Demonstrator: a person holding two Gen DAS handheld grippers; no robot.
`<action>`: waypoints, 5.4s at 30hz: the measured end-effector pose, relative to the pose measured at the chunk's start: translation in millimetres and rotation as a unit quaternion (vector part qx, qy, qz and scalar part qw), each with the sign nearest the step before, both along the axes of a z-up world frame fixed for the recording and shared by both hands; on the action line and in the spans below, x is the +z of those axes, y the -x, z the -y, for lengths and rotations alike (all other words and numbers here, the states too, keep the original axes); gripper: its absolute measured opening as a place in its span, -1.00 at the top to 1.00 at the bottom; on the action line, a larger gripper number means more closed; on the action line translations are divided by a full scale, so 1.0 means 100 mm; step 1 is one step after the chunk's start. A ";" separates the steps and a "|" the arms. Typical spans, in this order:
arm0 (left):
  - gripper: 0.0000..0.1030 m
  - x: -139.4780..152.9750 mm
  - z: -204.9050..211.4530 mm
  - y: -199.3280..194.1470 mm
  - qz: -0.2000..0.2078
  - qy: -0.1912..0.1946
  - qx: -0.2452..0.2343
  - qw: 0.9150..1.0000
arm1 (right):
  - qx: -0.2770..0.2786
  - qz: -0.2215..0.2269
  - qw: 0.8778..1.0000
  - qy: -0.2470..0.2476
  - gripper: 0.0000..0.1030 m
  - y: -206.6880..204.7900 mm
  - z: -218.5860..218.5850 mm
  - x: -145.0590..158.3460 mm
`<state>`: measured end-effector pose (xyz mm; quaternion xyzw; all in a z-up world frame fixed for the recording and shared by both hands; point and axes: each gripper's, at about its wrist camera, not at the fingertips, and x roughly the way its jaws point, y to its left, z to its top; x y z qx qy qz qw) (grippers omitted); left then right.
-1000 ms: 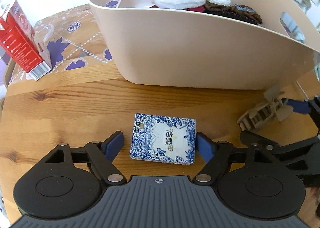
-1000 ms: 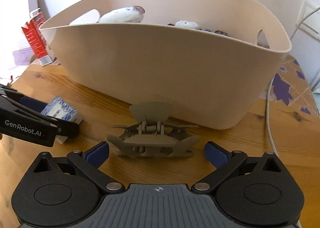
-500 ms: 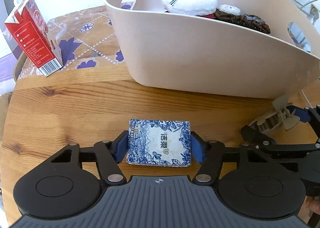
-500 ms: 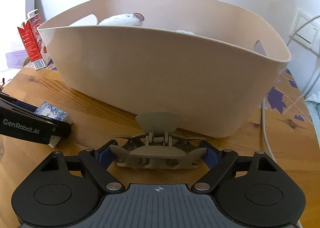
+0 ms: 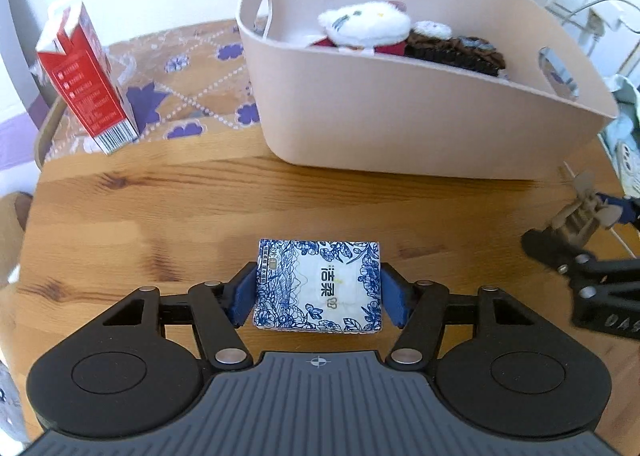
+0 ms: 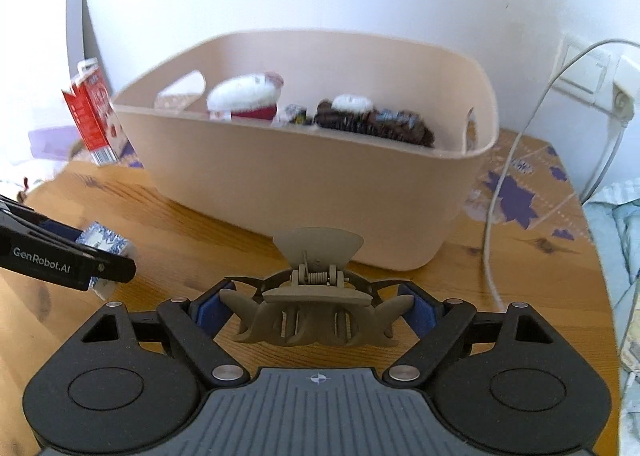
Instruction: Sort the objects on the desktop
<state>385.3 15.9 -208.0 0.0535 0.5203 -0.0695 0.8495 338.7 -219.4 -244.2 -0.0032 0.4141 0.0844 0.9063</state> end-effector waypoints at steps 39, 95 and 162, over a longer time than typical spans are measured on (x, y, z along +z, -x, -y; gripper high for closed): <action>-0.24 1.32 0.54 -1.04 0.134 -0.003 -0.055 0.989 | -0.029 0.140 0.989 -0.020 -0.67 -0.75 0.40 1.35; -0.54 1.28 0.57 -0.50 0.097 -0.009 0.033 0.995 | -0.013 0.057 0.998 -0.007 -1.00 -0.65 0.26 1.11; -0.55 2.15 0.32 4.37 0.172 0.012 0.033 0.985 | -0.049 0.126 0.991 -0.006 -1.00 3.86 -0.60 2.10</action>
